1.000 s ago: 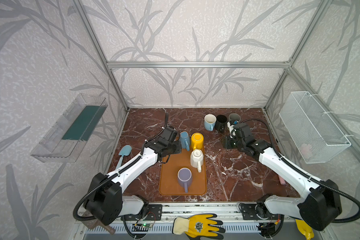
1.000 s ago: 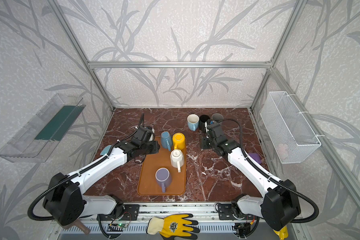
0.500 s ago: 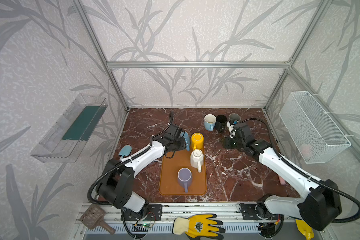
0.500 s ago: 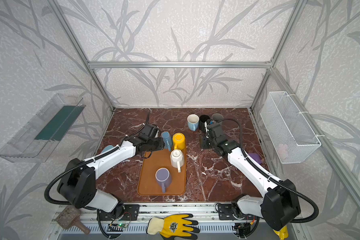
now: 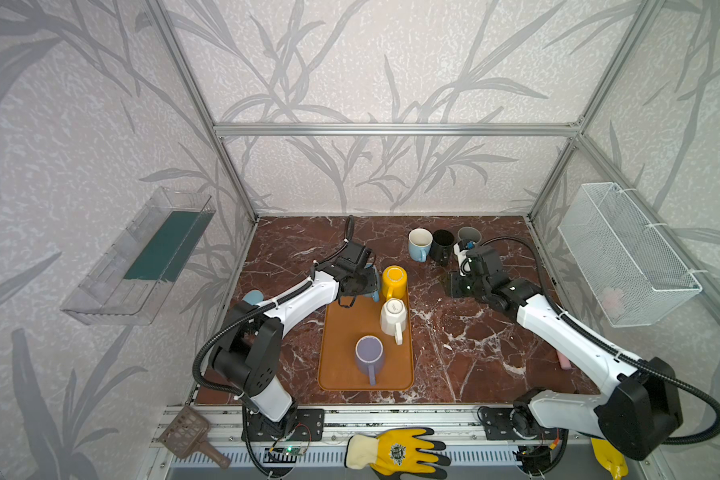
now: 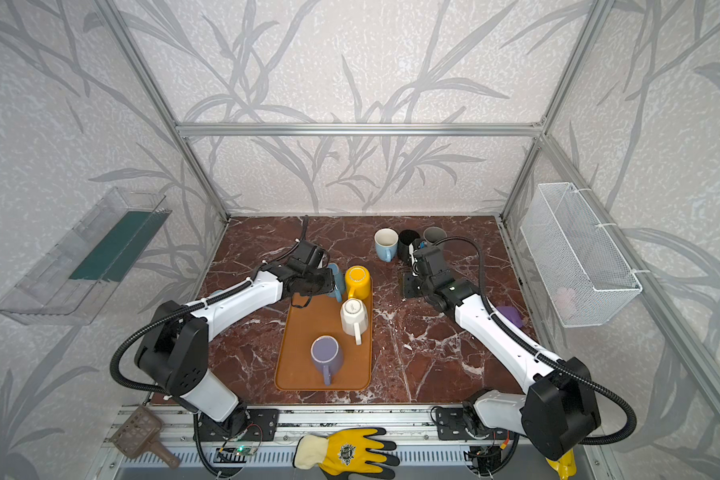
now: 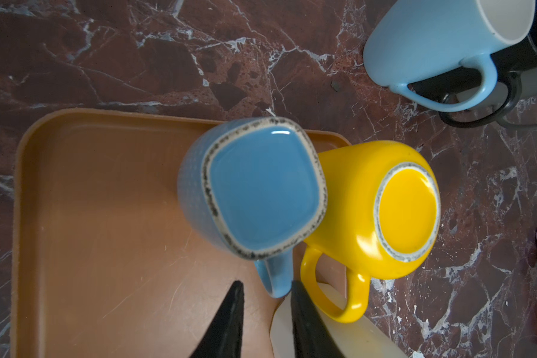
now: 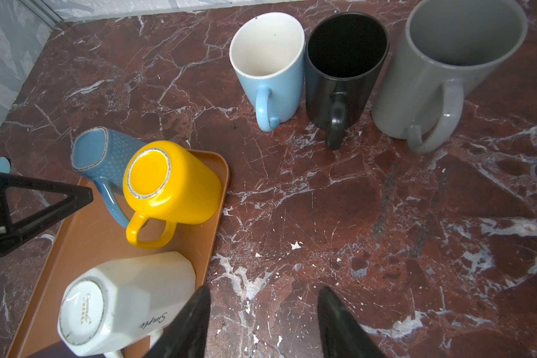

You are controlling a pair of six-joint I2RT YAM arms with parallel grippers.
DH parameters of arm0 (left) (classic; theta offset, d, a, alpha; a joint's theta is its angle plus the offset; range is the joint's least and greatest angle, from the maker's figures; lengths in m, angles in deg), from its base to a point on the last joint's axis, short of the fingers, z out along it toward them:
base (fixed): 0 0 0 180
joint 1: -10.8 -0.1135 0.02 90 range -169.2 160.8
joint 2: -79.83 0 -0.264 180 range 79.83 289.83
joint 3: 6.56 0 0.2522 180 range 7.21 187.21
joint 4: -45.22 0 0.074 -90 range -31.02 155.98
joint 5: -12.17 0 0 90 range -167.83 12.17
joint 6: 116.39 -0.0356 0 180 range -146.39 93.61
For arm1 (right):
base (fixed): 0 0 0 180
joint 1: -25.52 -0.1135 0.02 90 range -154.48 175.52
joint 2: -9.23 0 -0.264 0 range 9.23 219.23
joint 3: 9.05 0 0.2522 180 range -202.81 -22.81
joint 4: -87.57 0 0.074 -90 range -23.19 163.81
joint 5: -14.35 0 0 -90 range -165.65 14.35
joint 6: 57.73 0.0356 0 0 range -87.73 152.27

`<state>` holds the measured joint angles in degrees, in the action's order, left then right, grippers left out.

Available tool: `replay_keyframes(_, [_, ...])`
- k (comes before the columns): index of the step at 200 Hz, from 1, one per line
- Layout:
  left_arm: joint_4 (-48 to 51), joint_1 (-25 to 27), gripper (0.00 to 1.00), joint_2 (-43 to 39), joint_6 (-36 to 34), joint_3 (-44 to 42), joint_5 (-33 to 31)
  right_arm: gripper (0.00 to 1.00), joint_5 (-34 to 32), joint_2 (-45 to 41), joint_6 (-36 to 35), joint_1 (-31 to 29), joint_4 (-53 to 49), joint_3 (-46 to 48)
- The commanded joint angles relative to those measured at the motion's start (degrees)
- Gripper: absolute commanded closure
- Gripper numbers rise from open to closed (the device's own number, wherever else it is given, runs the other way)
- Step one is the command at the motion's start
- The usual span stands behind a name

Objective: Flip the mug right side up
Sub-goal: 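Move the left gripper over the upside-down blue dotted mug on the tray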

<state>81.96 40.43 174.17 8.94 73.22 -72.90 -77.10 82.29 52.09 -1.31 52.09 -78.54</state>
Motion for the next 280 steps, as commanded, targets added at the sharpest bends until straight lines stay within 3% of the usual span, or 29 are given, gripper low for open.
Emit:
replay_keyframes(1, [2.1,0.8,0.71,1.2,0.8,2.2,-1.8,0.44,-0.7,0.2,-0.6,-0.1,-0.1,0.3])
replay_keyframes(65, [4.5,2.8,0.69,3.4,2.0,3.6,-7.8,0.44,-0.9,-0.2,-0.7,-0.1,-0.5,0.2])
replay_keyframes(157, [5.0,3.7,0.69,6.5,2.4,4.9,-8.4,0.44,-1.4,-0.9,-1.0,0.0,-1.1,0.4])
replay_keyframes(244, [16.8,3.5,0.70,5.1,-0.3,5.7,-15.6,0.44,-1.8,-1.4,-1.0,-0.1,-1.4,0.5])
replay_keyframes(280, [21.5,3.5,0.72,7.0,-5.2,9.7,-14.5,0.44,-1.6,-1.4,-1.0,0.0,-1.4,0.5])
